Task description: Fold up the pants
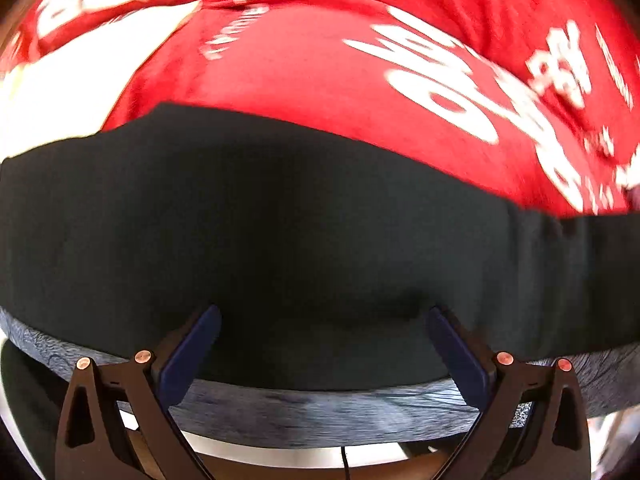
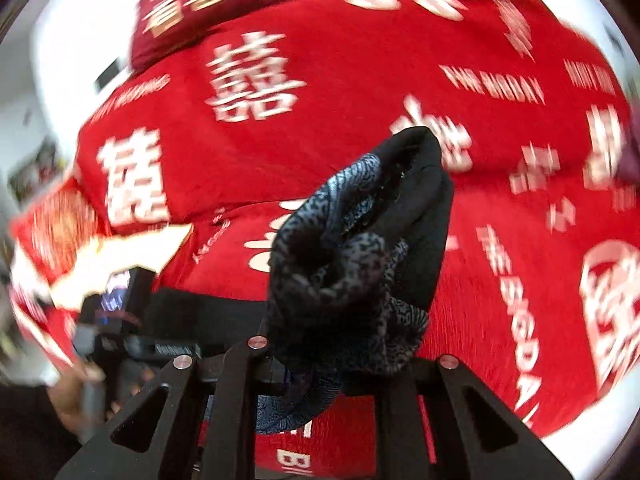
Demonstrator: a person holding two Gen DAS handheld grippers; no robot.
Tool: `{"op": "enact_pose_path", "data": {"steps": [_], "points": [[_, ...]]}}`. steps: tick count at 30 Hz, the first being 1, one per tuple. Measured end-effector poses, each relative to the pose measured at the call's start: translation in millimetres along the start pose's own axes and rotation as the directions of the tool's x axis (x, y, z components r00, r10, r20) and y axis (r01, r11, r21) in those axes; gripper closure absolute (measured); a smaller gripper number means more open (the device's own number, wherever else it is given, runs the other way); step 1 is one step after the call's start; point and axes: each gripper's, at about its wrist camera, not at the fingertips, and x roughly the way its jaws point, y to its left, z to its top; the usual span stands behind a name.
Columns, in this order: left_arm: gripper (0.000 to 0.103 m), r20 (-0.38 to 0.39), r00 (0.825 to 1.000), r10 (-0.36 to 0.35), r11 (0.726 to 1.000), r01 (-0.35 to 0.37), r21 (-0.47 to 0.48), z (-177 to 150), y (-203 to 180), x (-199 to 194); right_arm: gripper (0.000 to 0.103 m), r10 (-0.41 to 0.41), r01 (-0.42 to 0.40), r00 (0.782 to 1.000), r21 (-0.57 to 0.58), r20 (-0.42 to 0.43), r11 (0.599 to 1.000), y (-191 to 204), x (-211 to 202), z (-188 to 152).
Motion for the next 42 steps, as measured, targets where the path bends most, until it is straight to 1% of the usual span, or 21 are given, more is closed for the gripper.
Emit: {"op": "enact_pose_path", "data": {"steps": [2, 3, 6, 9, 13, 17, 19, 21, 24, 25, 27, 28, 29, 30, 32, 34, 35, 36, 38, 40, 42], "points": [[0.0, 0.011, 1.0, -0.014, 0.998, 0.014, -0.057, 6, 29, -6, 0.086, -0.03, 0.031, 1.0, -0.145, 0.006, 0.989, 38, 9, 5], [0.0, 0.017, 1.0, -0.013, 0.997, 0.015, -0.08, 9, 44, -7, 0.086, -0.036, 0.036, 0.999, -0.241, 0.003, 0.97, 66, 17, 5], [0.0, 0.061, 0.998, -0.015, 0.988, 0.024, -0.155, 12, 90, -23, 0.086, -0.007, 0.0, 1.0, -0.407, -0.016, 0.914, 127, 43, -2], [0.0, 0.112, 0.994, 0.003, 0.982, 0.018, -0.19, 16, 134, -44, 0.086, 0.028, -0.045, 0.999, -0.517, -0.04, 0.855, 179, 69, -12], [0.0, 0.169, 0.983, 0.073, 0.983, -0.042, -0.181, 20, 177, -68, 0.086, 0.056, -0.113, 0.992, -0.638, -0.109, 0.762, 247, 117, -37], [0.0, 0.194, 0.977, 0.084, 0.975, -0.041, -0.218, 22, 214, -80, 0.086, 0.033, -0.148, 0.984, -0.714, -0.173, 0.685, 292, 162, -66], [0.0, 0.182, 0.98, 0.075, 0.974, -0.032, -0.225, 23, 224, -77, 0.086, 0.025, -0.171, 0.98, -0.762, -0.199, 0.625, 311, 178, -89], [0.0, 0.174, 0.983, 0.067, 0.975, -0.027, -0.22, 23, 223, -72, 0.086, 0.004, -0.184, 0.976, -0.809, -0.22, 0.558, 322, 188, -113], [0.0, 0.169, 0.984, 0.047, 0.981, -0.013, -0.195, 21, 209, -64, 0.084, -0.033, -0.177, 0.974, -0.84, -0.225, 0.513, 322, 198, -134], [0.0, 0.171, 0.984, 0.041, 0.982, -0.008, -0.189, 21, 202, -62, 0.081, -0.03, -0.177, 0.974, -0.838, -0.224, 0.516, 320, 198, -135], [0.0, 0.18, 0.983, 0.024, 0.986, 0.007, -0.169, 21, 192, -65, 0.066, -0.032, -0.194, 0.968, -0.827, -0.248, 0.528, 317, 195, -132], [0.0, 0.184, 0.983, 0.02, 0.986, 0.011, -0.165, 23, 189, -66, 0.044, -0.027, -0.208, 0.964, -0.814, -0.265, 0.542, 315, 192, -127], [0.0, 0.192, 0.981, 0.019, 0.986, 0.013, -0.164, 24, 186, -69, 0.028, -0.007, -0.225, 0.961, -0.794, -0.277, 0.565, 312, 186, -121], [0.0, 0.202, 0.979, 0.019, 0.986, 0.015, -0.163, 24, 183, -73, 0.025, 0.027, -0.239, 0.96, -0.766, -0.278, 0.597, 306, 175, -113], [0.0, 0.208, 0.978, 0.02, 0.988, 0.013, -0.156, 21, 178, -79, 0.023, 0.123, -0.271, 0.957, -0.662, -0.262, 0.699, 284, 142, -90], [0.0, 0.203, 0.979, -0.002, 0.993, 0.026, -0.117, 13, 163, -83, 0.019, 0.205, -0.318, 0.944, -0.538, -0.26, 0.781, 256, 119, -71], [0.0, 0.198, 0.98, -0.018, 0.996, 0.035, -0.086, 9, 154, -83, 0.017, 0.265, -0.361, 0.927, -0.447, -0.264, 0.818, 235, 109, -64], [0.0, 0.189, 0.981, -0.035, 0.998, 0.045, -0.045, 3, 140, -81, 0.017, 0.313, -0.398, 0.91, -0.363, -0.272, 0.842, 217, 106, -60], [0.0, 0.156, 0.985, -0.077, 0.996, 0.071, 0.047, -9, 108, -70, 0.016, 0.337, -0.417, 0.889, -0.244, -0.311, 0.876, 189, 118, -61], [0.0, 0.108, 0.99, -0.092, 0.992, 0.081, 0.097, -19, 83, -54, 0.016, 0.309, -0.375, 0.869, -0.108, -0.387, 0.921, 152, 149, -77], [0.0, 0.045, 0.995, -0.091, 0.985, 0.083, 0.149, -28, 63, -31, 0.016, 0.307, -0.321, 0.837, 0.048, -0.453, 0.946, 120, 179, -96]]}}
